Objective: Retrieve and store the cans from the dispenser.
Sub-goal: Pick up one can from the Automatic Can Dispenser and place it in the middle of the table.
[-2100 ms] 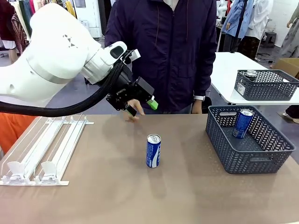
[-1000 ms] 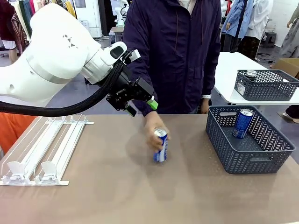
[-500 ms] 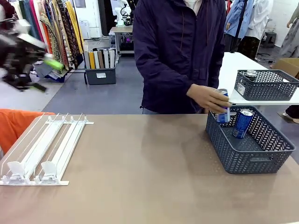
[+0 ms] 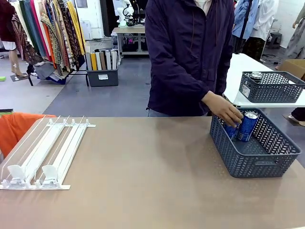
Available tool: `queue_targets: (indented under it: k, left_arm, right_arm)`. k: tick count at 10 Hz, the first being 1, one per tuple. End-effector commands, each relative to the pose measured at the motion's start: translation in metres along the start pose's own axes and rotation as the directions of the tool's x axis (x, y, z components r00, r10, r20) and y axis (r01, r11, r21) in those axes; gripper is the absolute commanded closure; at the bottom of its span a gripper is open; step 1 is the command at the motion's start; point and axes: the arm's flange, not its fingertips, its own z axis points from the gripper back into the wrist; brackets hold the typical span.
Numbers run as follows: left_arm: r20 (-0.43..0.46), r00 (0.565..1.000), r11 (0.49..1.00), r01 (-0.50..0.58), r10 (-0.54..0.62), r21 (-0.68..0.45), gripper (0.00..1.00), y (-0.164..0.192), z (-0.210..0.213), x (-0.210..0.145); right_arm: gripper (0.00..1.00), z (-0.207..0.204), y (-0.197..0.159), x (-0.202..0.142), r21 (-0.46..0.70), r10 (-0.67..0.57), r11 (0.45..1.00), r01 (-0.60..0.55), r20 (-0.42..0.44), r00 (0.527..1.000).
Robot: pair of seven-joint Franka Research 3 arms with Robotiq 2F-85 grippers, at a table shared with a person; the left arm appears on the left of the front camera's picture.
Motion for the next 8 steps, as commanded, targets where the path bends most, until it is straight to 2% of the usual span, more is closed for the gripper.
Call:
queue_targets:
  k: [1, 8]
  left_arm:
    - [-0.048, 0.997, 0.997, 0.067, -0.064, 0.050, 0.00, -0.0324, -0.0036, -0.0029]
    - [-0.048, 0.997, 0.997, 0.067, -0.064, 0.050, 0.00, -0.0324, -0.0036, -0.0029]
  right_arm:
    - [0.00, -0.0021, 0.0017, 0.0019, 0.030, 0.025, 0.999, -0.025, 0.011, 1.000]
    - [0.00, -0.0021, 0.0017, 0.0019, 0.030, 0.025, 0.999, -0.025, 0.011, 1.000]
